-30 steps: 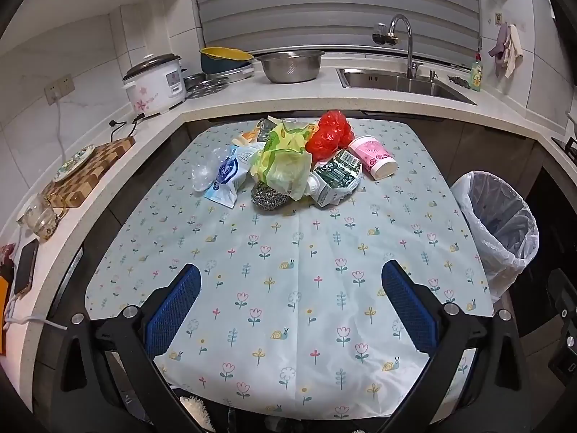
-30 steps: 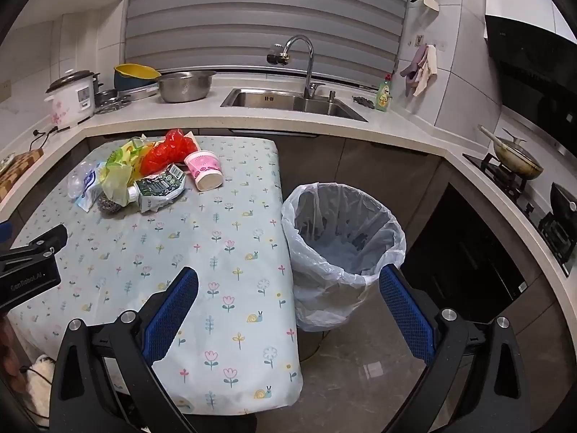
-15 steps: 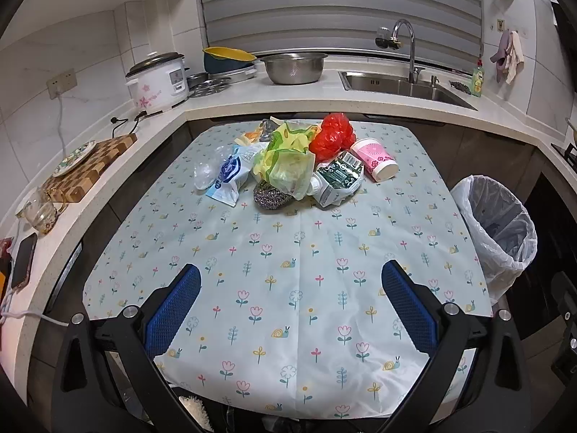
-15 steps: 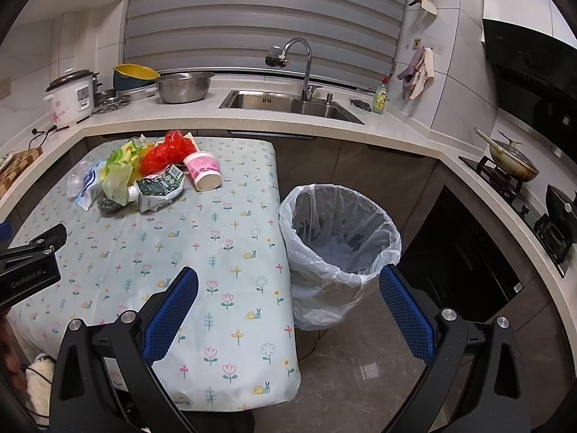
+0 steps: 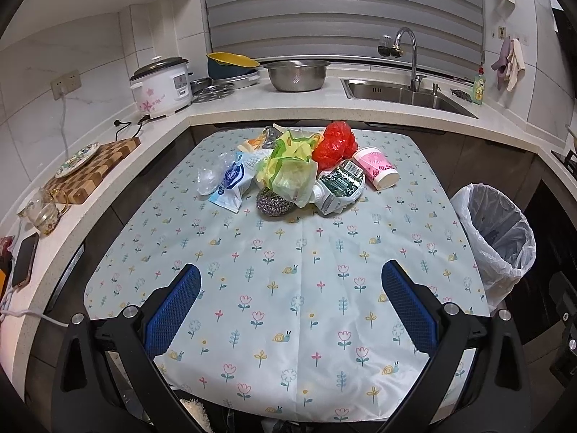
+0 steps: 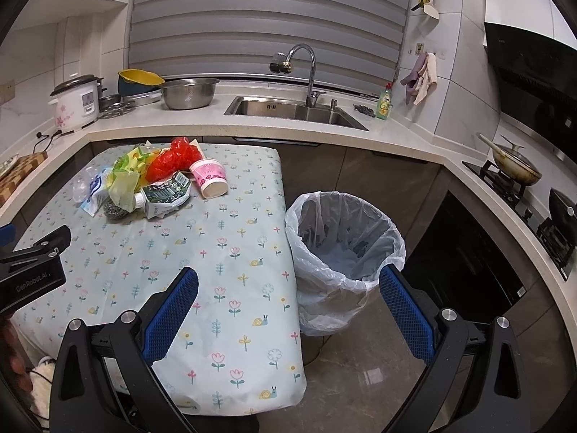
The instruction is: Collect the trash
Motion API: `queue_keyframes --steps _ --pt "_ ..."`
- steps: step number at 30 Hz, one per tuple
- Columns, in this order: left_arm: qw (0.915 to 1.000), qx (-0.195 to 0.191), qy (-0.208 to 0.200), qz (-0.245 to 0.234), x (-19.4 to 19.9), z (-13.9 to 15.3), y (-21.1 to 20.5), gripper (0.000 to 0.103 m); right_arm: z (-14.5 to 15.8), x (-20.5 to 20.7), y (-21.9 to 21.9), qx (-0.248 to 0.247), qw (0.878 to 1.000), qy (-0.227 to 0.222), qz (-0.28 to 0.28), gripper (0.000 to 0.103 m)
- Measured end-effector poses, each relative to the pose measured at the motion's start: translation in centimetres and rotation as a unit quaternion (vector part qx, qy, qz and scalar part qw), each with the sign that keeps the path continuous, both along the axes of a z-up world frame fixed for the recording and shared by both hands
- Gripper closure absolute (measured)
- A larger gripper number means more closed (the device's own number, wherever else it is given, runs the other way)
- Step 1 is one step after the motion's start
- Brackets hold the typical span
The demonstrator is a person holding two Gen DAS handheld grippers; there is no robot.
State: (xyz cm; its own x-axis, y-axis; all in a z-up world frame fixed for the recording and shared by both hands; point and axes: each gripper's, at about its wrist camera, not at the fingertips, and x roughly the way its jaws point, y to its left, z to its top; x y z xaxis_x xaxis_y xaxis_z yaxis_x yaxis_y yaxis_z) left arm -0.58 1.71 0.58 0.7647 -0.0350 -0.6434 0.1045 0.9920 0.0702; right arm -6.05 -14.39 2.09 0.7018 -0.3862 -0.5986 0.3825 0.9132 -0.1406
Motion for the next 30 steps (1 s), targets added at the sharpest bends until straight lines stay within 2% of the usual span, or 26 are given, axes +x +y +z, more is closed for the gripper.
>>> queue_keyframes --steps 30 --pt "0.9998 -0.007 -0.018 -0.003 -0.24 0.69 0.68 0.007 0.28 0.21 0.59 -0.004 1.0 -0.002 0.002 0.007"
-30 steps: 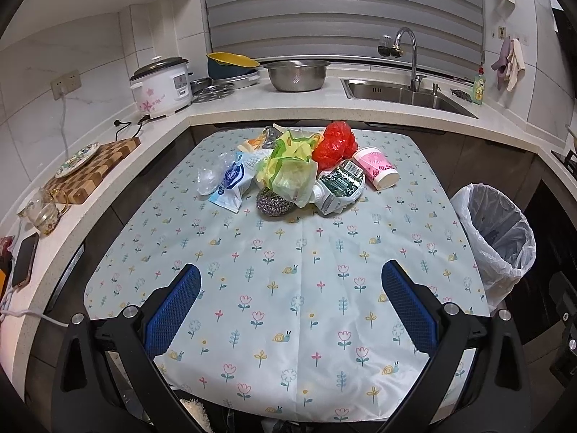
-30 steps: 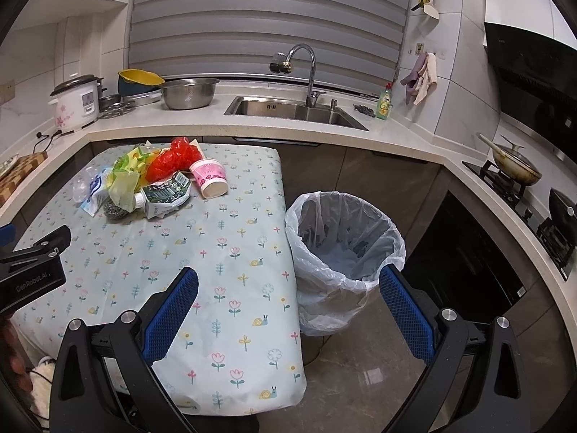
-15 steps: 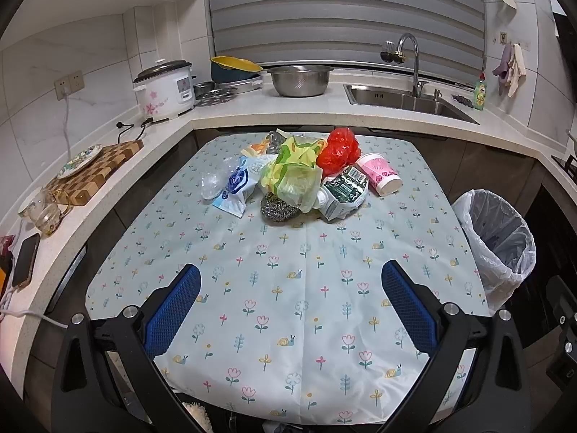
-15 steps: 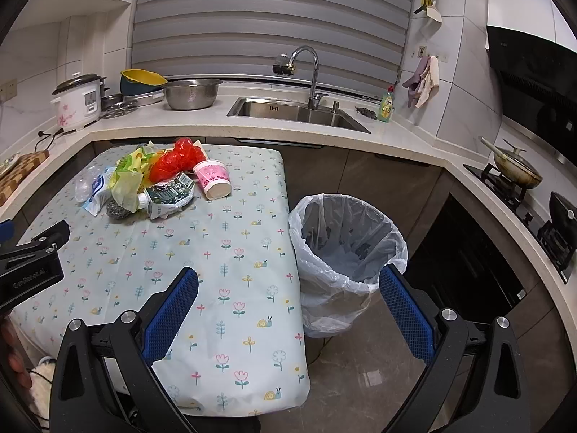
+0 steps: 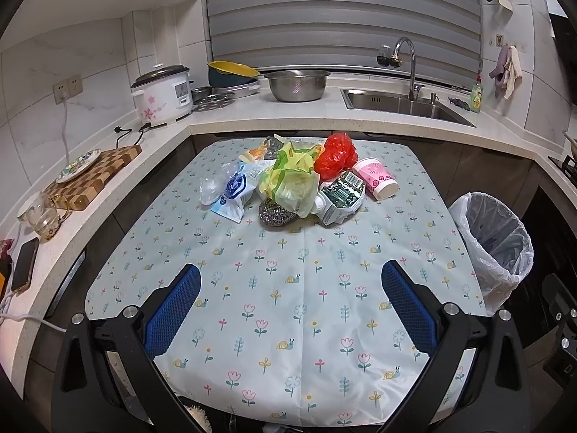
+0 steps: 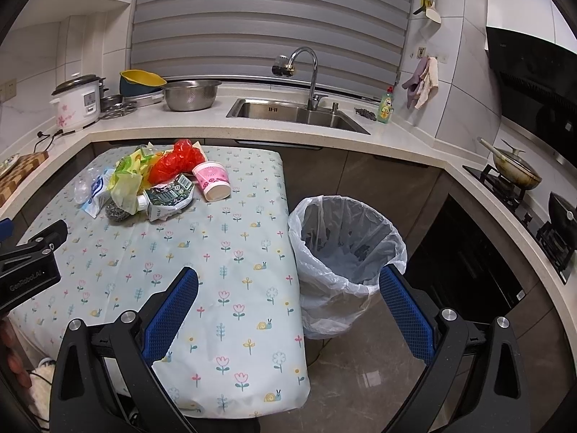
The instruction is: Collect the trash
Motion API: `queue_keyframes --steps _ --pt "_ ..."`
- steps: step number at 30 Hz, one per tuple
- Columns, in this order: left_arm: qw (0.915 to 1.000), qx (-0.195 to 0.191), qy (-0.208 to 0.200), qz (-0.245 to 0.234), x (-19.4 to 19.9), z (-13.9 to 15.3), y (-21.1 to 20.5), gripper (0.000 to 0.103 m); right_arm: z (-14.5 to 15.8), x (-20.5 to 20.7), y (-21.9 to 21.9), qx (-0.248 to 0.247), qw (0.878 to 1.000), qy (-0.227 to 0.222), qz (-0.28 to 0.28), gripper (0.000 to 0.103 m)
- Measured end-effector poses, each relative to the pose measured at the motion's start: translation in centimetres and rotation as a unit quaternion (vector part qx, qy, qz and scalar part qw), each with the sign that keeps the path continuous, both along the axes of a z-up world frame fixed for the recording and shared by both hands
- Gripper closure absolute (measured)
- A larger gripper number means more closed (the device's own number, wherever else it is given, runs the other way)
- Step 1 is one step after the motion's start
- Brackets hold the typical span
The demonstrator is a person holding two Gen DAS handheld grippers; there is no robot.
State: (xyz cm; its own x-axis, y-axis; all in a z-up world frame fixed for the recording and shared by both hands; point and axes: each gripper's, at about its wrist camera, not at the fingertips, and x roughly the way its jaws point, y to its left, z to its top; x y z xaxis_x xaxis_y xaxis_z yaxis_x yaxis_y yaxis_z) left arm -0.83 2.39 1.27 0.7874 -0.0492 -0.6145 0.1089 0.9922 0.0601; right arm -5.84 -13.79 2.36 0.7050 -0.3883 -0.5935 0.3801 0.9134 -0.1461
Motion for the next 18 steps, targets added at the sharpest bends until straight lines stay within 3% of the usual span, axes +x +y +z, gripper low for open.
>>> queue_keyframes --steps 18 --pt "0.9999 -0.007 -0.001 -0.011 0.19 0.38 0.03 0.007 0.2 0.42 0.0 0.001 1.0 -0.001 0.001 0.007"
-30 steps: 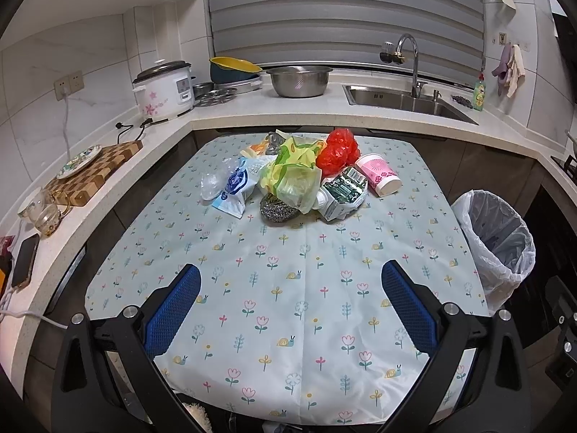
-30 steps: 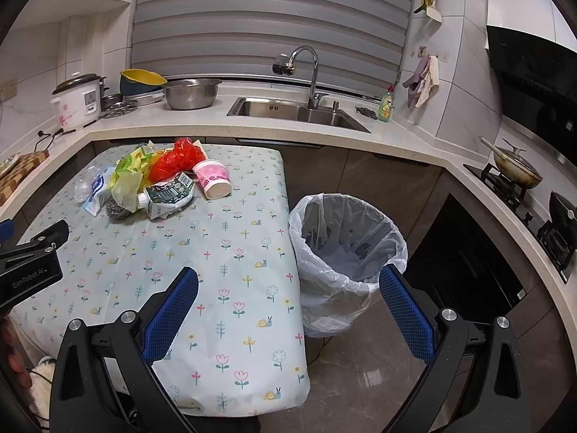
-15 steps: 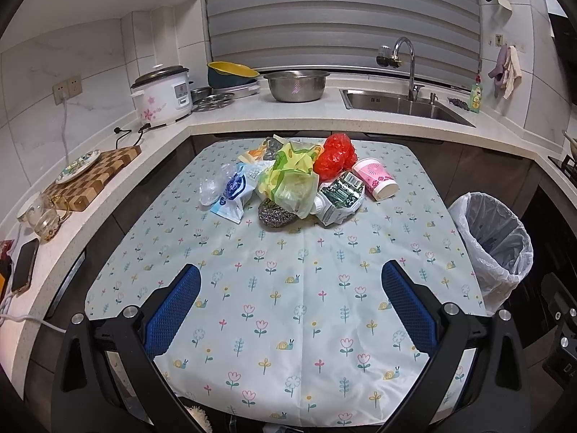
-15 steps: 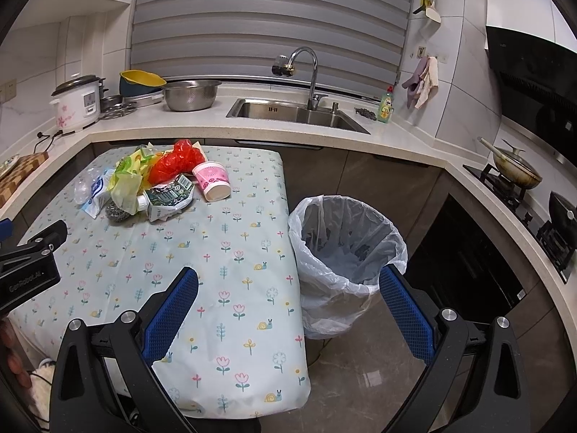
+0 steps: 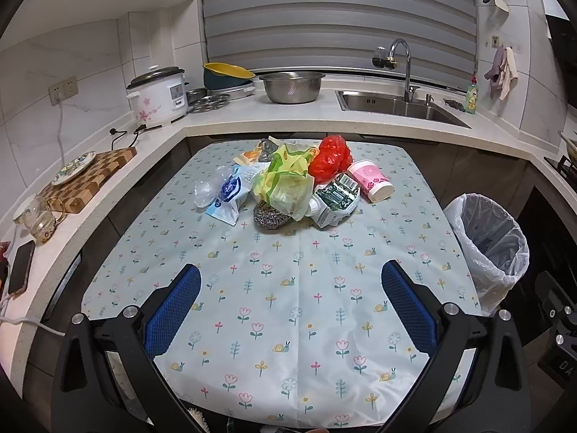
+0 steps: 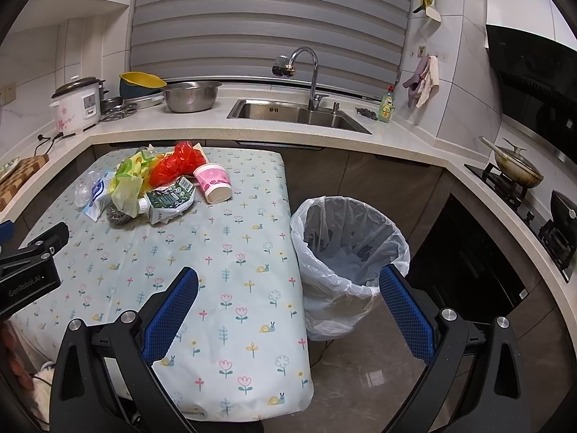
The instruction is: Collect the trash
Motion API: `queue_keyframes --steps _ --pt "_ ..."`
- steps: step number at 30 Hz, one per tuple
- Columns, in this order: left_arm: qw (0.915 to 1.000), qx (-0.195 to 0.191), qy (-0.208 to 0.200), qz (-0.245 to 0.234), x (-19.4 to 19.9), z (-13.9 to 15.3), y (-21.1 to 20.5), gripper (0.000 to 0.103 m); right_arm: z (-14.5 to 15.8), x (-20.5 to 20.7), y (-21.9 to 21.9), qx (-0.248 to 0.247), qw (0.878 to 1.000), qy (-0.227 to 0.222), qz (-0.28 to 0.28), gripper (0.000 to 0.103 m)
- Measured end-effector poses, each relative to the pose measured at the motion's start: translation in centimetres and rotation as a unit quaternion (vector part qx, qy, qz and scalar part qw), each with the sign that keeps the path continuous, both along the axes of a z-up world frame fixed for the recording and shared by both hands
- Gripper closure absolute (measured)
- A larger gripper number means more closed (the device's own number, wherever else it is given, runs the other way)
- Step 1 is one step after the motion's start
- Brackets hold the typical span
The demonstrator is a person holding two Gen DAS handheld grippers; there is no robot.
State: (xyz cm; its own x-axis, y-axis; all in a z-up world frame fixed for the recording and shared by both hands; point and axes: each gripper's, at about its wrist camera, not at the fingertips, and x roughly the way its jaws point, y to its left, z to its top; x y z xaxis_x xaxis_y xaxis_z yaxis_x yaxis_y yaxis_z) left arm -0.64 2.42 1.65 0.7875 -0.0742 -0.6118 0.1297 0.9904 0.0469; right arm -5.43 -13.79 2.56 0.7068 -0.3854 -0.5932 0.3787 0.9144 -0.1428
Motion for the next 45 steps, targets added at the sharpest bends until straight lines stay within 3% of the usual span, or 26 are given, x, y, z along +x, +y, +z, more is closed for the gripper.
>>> queue_keyframes --steps 16,28,45 --pt "0.9998 -0.015 0.007 0.015 0.8 -0.5 0.9 0.007 -0.4 0.7 0.0 0.005 1.0 0.004 -0.004 0.007" --pt "0.9999 -0.014 0.007 -0.005 2.1 -0.6 0.5 0.007 -1.2 2.1 -0.6 0.01 1.0 0.012 -0.014 0.007" --pt "0.9992 -0.02 0.035 -0.001 7.8 -2.3 0.9 0.007 -2.7 8.4 -2.2 0.037 0.999 0.024 -0.019 0.007"
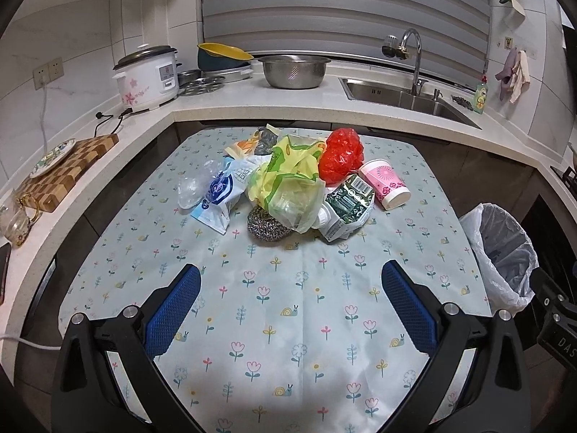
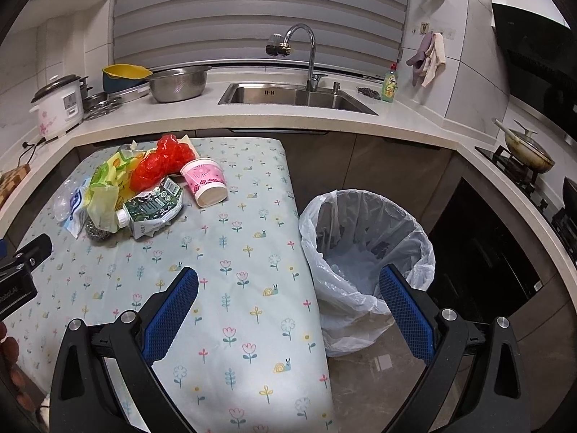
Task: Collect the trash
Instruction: 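Grasp the pink paper cup with the right gripper while the left gripper approaches the yellow-green bag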
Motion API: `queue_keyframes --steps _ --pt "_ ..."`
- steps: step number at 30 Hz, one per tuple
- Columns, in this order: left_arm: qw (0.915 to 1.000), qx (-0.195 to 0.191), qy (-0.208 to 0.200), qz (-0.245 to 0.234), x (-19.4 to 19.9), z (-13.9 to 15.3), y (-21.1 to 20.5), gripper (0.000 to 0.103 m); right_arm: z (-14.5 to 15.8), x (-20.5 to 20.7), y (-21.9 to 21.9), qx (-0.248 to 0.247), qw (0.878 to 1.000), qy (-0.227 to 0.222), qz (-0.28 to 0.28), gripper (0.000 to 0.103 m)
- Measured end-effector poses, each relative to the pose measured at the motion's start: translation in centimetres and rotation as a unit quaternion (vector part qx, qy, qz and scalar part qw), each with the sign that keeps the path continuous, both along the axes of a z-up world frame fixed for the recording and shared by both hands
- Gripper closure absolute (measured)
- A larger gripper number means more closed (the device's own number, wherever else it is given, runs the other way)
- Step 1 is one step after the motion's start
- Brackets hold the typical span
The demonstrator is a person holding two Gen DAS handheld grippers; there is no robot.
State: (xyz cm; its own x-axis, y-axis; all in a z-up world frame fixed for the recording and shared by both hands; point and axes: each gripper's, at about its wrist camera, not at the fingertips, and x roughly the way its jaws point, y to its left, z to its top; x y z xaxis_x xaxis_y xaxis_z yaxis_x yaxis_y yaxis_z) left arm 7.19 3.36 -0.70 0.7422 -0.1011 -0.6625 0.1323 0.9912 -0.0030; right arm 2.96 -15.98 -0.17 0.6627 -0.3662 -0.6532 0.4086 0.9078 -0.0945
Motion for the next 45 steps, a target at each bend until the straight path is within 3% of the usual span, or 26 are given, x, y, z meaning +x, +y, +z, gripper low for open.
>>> queue_keyframes --steps 11,24,35,38,39,45 --pt "0.9994 -0.012 0.03 0.013 6.7 -1.9 2.1 0.007 -1.9 9.5 -0.3 0.044 0.999 0.0 0.03 0.007" --pt "0.9968 -0.042 0.065 -0.021 15.7 -4.3 1.4 0.007 -6.7 22.5 0.1 0.061 0.996 0.029 0.059 0.007" --pt "0.9894 -0.096 0.099 -0.045 20.8 -6.5 0.6 0.007 -10.3 28.2 -0.3 0.069 0.994 0.058 0.068 0.007" --pt "0.9883 -0.105 0.1 -0.05 21.0 -6.8 0.7 0.007 -11.3 28.7 -0.3 0.076 0.992 0.07 0.076 0.023" --pt "0.9882 -0.105 0.098 -0.051 21.0 -6.8 0.7 0.012 -11.4 28.6 -0.3 0.079 0.991 0.073 0.077 0.035" --pt "0.9876 -0.104 0.098 -0.065 20.1 -6.1 0.7 0.041 -9.9 26.5 0.0 0.066 0.993 0.053 0.077 0.044"
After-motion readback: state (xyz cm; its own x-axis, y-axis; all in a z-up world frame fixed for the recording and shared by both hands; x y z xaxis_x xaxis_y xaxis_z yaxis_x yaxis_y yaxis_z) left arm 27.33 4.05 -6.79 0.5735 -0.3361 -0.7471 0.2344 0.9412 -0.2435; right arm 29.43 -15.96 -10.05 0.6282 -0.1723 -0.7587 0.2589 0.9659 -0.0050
